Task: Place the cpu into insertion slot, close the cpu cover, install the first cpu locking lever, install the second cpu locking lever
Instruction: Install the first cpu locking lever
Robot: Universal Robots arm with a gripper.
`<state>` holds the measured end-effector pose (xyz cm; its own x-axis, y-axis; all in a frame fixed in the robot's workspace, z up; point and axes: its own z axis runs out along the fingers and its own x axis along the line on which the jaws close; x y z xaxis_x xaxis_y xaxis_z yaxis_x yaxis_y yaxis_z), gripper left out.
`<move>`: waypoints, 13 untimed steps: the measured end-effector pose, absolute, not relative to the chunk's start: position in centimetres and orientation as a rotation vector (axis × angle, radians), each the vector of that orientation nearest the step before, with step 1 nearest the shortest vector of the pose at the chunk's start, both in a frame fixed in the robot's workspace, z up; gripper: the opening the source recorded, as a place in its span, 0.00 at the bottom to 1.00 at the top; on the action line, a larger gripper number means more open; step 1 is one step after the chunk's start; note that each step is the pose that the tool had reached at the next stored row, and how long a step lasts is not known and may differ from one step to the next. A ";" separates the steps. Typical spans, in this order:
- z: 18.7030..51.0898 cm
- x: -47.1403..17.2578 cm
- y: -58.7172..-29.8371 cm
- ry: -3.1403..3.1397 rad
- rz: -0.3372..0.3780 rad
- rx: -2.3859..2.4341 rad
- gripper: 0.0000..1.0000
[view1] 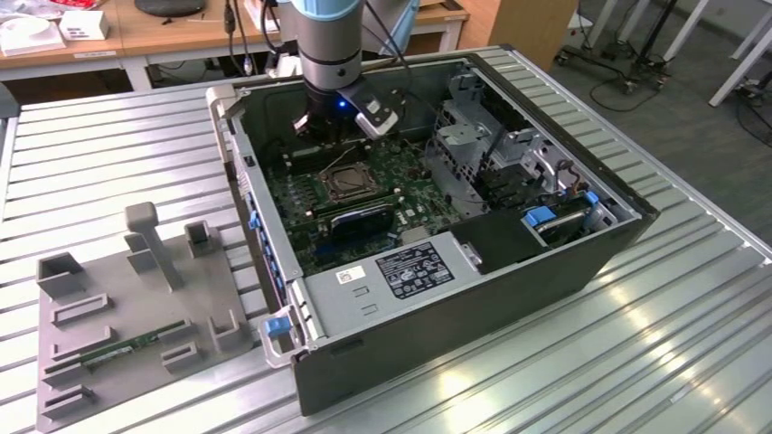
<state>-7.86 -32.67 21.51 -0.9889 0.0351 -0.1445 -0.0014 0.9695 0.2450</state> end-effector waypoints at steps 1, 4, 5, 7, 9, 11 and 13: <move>21.5 -7.9 -32.7 2.970 0.370 0.026 0.11; 21.4 -7.9 -32.7 2.970 0.370 0.025 0.11; 21.3 -7.9 -32.7 2.970 0.370 0.026 0.11; 21.2 -7.9 -32.7 2.970 0.370 0.026 0.11; 21.2 -7.9 -32.7 2.971 0.369 0.026 0.11; 21.2 -7.9 -32.7 2.970 0.369 0.026 0.11; 21.4 -7.9 -32.7 2.970 0.370 0.026 0.11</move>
